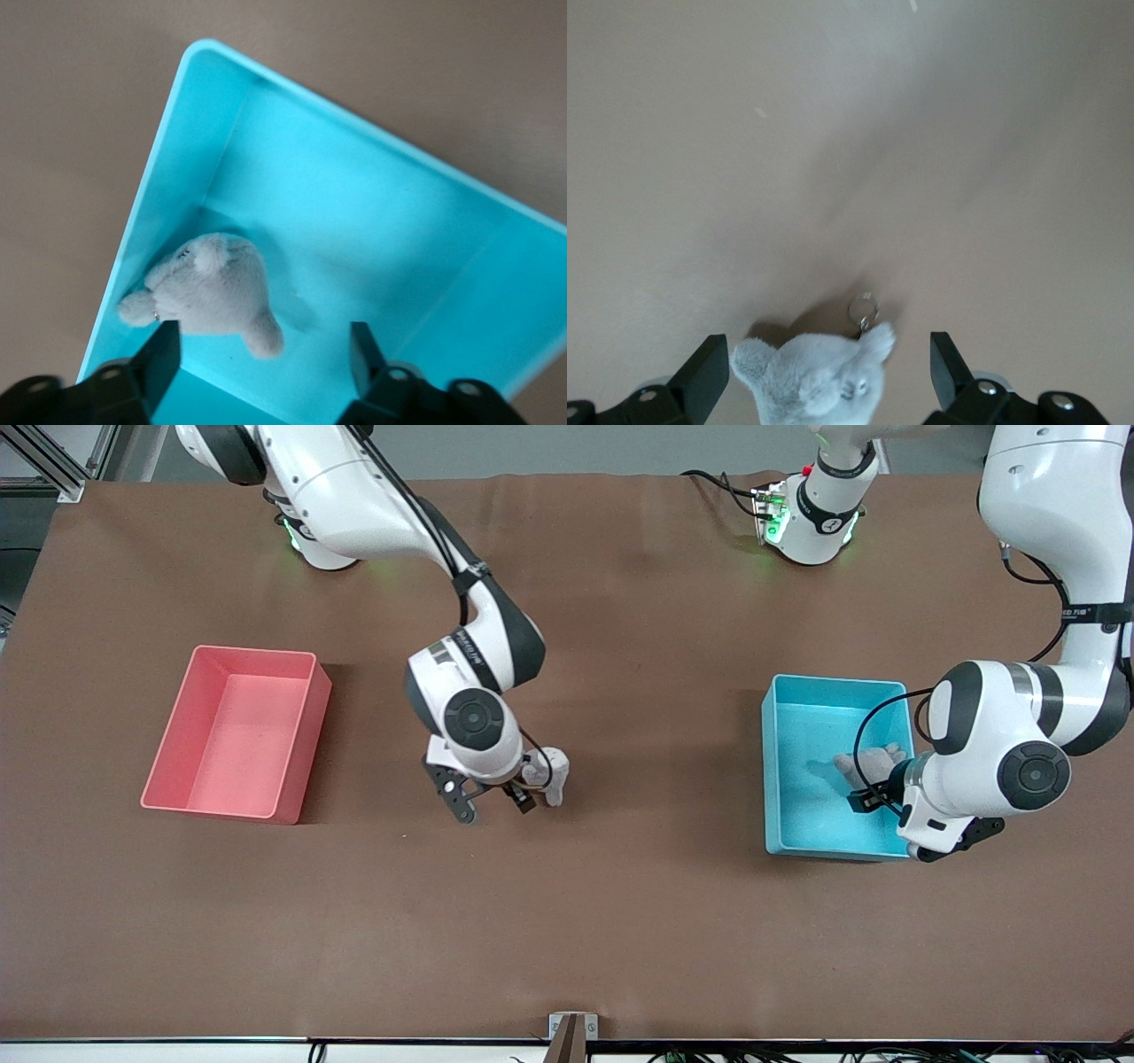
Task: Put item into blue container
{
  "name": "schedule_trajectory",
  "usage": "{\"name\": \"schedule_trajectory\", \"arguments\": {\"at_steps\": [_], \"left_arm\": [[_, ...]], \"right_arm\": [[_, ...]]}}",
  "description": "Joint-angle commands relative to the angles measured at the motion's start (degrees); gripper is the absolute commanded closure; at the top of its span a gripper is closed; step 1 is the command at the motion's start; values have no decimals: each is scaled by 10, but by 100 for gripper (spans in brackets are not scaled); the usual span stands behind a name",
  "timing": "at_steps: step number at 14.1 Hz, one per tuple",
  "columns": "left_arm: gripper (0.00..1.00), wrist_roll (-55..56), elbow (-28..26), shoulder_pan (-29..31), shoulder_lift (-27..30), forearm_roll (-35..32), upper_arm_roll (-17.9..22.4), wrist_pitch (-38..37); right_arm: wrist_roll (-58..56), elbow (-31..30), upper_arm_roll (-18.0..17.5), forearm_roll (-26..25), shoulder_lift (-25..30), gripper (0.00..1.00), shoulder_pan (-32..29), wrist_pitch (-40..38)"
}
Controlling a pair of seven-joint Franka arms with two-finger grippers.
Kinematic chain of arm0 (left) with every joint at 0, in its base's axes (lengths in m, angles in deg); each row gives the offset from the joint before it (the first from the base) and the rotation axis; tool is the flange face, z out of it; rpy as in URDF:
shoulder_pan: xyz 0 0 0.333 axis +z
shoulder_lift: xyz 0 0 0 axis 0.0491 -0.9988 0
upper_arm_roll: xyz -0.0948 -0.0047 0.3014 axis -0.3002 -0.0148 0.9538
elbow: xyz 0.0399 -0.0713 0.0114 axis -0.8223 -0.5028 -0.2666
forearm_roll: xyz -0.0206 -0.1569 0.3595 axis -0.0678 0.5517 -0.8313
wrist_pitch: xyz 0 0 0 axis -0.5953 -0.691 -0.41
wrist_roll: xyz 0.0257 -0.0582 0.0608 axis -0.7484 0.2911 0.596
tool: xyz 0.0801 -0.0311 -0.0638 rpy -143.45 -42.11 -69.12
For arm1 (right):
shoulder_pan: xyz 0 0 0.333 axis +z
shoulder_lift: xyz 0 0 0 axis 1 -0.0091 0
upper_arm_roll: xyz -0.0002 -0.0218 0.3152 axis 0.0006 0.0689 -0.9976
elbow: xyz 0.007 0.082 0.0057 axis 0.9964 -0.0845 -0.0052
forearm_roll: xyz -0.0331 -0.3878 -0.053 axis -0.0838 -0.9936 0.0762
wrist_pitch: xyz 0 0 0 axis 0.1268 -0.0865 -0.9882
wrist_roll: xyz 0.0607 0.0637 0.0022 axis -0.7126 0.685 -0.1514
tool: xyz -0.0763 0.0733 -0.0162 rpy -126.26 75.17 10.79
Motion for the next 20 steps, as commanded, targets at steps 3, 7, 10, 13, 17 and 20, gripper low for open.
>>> {"name": "schedule_trajectory", "arguments": {"at_steps": [3, 7, 10, 13, 17, 20], "left_arm": [[0, 134, 50, -95, 1, -3, -28, -48], [0, 304, 122, -199, -79, -2, -28, 7], [0, 459, 131, -269, -117, -3, -28, 100], [0, 605, 131, -320, -150, -2, -28, 191], [0, 821, 133, -363, -174, -2, -27, 273], [0, 939, 135, -384, -181, -3, -25, 275]], "right_arm": [[-286, -85, -6, -18, 104, 0, -96, -44], [-475, -180, -8, -44, 187, 0, -185, -42], [-580, -228, -8, -54, 232, 0, -234, -42], [-672, -257, -7, -71, 267, 0, -288, -44], [-739, -274, -9, -72, 307, 0, -350, -51], [-766, -269, -10, -76, 328, 0, -372, -70]]}}
